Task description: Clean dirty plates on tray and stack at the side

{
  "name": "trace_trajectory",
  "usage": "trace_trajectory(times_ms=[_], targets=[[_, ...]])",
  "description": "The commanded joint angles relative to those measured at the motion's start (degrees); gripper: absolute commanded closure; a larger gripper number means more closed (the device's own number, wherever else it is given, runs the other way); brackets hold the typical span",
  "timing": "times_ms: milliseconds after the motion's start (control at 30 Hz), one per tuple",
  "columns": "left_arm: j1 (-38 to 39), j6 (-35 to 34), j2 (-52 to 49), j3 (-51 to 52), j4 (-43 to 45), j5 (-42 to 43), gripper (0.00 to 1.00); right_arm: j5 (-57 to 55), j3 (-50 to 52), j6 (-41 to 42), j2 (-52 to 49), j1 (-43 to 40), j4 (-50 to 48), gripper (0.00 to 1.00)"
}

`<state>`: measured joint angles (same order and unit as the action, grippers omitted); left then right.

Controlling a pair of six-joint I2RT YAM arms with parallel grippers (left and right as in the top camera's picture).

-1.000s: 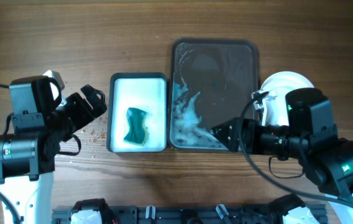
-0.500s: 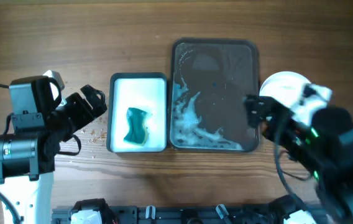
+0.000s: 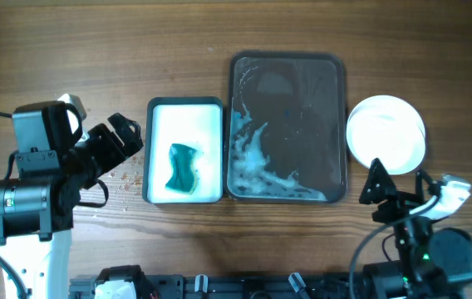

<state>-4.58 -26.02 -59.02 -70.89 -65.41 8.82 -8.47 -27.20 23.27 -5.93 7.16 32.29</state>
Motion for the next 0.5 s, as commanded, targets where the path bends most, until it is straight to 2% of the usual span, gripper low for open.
trace_trajectory(times_ms=[0, 200, 367, 467], targets=[[-0.37, 0.24, 0.0, -0.48, 0.17, -0.76, 0.0, -2.29, 11.34, 3.63, 5.73, -0.28, -6.84, 0.0], [-0.37, 0.24, 0.0, -0.48, 0.17, -0.76, 0.0, -2.97, 22.69, 16.61, 5.75, -0.66, -21.68, 0.0], [-0.37, 0.26, 0.0, -0.48, 0.17, -0.76, 0.0, -2.93, 26.34, 26.49, 5.75, -0.66, -32.63, 0.0], [-0.37, 0.24, 0.0, -0.48, 0.17, -0.76, 0.0, -2.95, 26.91, 33.51, 5.75, -0.66, -33.9, 0.0]])
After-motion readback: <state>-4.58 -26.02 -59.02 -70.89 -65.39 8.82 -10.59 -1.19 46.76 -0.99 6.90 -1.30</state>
